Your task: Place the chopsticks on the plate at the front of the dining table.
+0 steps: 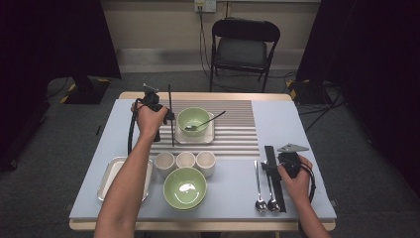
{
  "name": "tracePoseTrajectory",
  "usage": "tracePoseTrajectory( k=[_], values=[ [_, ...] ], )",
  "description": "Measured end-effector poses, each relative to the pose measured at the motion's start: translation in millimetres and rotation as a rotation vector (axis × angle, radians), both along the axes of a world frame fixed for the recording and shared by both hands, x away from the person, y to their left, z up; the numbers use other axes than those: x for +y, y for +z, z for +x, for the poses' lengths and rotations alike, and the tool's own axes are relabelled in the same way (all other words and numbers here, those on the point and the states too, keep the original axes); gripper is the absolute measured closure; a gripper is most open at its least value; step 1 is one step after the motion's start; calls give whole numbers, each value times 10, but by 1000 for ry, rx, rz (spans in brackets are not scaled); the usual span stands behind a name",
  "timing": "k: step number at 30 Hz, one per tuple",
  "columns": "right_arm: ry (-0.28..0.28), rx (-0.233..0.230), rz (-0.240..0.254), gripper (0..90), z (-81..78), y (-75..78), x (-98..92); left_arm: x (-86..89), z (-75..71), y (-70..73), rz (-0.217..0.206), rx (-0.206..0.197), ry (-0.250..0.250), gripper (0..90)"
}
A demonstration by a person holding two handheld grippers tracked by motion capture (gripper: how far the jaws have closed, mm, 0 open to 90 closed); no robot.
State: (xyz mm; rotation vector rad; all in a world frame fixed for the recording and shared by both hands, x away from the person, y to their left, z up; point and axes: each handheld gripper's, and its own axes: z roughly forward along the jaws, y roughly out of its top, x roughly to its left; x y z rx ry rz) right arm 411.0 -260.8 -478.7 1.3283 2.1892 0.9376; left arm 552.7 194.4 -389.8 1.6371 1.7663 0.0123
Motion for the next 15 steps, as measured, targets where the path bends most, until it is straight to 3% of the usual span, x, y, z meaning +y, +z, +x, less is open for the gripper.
tracePoseTrajectory(
  k=[15],
  values=[
    [0, -1, 0, 149, 1, -1, -1, -8, 47, -85, 36, 27, -6, 863]
  ],
)
